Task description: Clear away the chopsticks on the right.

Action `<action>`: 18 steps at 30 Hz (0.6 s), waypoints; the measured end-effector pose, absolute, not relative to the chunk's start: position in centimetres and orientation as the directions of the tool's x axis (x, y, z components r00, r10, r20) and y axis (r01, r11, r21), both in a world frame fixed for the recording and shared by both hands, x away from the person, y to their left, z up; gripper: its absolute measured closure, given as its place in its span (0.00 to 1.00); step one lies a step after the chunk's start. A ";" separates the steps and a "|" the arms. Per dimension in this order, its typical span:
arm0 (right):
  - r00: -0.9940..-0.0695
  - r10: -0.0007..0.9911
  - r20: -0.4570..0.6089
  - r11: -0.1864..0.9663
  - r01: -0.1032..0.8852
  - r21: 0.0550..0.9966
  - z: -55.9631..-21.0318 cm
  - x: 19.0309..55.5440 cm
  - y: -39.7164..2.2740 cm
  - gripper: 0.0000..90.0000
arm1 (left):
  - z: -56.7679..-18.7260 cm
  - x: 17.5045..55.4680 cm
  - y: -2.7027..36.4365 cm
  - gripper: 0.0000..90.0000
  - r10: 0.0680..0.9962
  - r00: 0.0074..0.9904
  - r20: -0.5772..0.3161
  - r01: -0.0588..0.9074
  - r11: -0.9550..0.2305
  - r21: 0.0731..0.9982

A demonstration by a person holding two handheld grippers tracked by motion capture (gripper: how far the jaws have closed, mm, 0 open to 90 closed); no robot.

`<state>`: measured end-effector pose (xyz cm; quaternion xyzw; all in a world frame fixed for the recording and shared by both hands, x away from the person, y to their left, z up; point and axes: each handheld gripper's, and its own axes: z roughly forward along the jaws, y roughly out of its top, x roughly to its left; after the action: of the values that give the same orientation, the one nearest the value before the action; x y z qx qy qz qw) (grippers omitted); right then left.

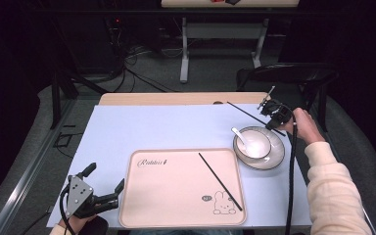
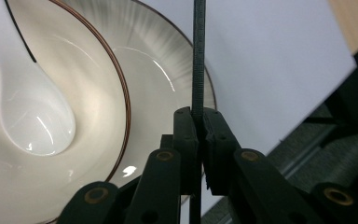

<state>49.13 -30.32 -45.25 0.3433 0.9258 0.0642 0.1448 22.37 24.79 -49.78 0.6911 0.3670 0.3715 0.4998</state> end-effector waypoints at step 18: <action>-0.576 0.795 -0.191 0.606 0.732 0.313 -40.0 44.3 -28.3 0.95 | -49.8 22.4 24.7 0.03 0.878 0.456 0.147 0.134 -0.231 0.964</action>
<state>44.28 -28.35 -39.97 0.4326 0.8820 0.1004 0.1575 22.40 24.74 -49.79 0.6911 0.3661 0.3717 0.5003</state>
